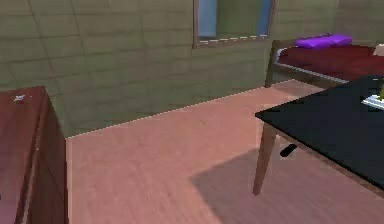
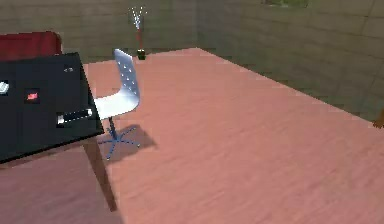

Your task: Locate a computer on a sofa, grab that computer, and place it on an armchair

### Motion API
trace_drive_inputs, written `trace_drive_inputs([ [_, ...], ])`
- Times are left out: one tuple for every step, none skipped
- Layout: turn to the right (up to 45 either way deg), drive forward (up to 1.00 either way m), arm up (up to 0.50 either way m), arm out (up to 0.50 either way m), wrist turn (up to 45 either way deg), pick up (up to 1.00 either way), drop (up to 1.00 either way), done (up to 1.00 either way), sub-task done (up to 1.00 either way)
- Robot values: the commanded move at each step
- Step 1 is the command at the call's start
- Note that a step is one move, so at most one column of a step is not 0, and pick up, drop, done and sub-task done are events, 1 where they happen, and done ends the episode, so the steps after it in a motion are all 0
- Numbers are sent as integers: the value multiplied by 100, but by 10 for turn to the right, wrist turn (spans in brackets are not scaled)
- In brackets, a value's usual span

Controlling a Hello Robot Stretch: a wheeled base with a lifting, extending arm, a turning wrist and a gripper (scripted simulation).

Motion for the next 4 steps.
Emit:
trace_drive_inputs([
  [450, 0, 0, 0, 0, 0, 0, 0, 0],
  [450, 0, 0, 0, 0, 0, 0, 0, 0],
  [450, 0, 0, 0, 0, 0, 0, 0, 0],
  [150, 0, 0, 0, 0, 0, 0, 0, 0],
])
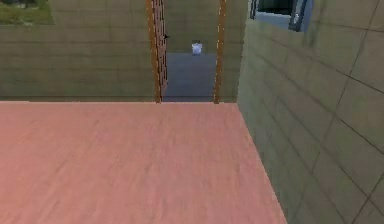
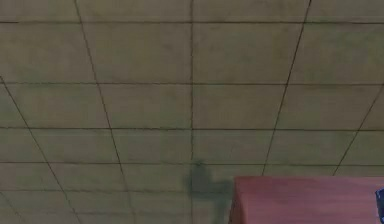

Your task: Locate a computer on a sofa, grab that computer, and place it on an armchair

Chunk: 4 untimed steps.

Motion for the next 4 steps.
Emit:
trace_drive_inputs([
  [0, 100, 0, 0, 0, 0, 0, 0, 0],
  [0, 100, 0, 0, 0, 0, 0, 0, 0],
  [0, 100, 0, 0, 0, 0, 0, 0, 0],
  [0, 90, 0, 0, 0, 0, 0, 0, 0],
])
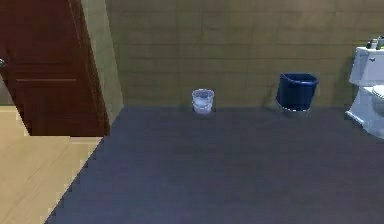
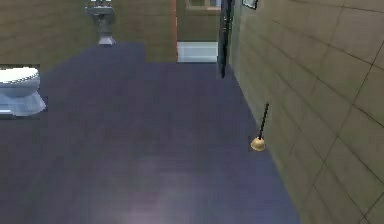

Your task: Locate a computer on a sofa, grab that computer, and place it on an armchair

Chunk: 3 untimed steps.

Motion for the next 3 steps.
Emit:
trace_drive_inputs([
  [-390, 0, 0, 0, 0, 0, 0, 0, 0],
  [0, 100, 0, 0, 0, 0, 0, 0, 0],
  [-90, 0, 0, 0, 0, 0, 0, 0, 0],
])
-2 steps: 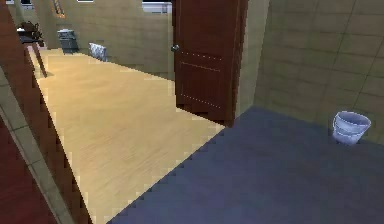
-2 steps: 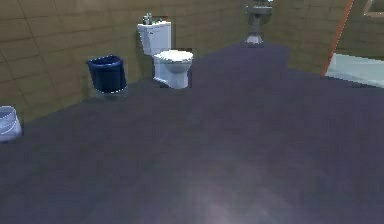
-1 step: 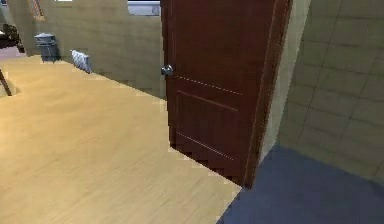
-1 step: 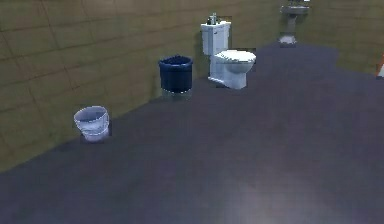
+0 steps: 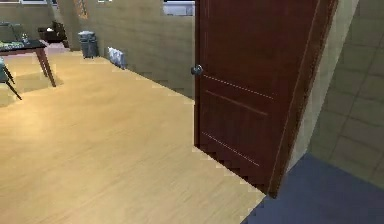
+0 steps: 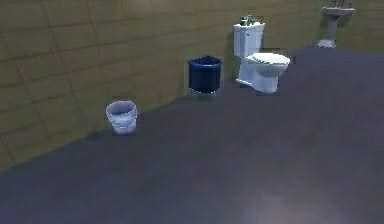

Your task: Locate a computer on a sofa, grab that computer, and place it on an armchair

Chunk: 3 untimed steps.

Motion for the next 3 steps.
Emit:
trace_drive_inputs([
  [0, 15, 0, 0, 0, 0, 0, 0, 0],
  [-450, 0, 0, 0, 0, 0, 0, 0, 0],
  [0, 100, 0, 0, 0, 0, 0, 0, 0],
])
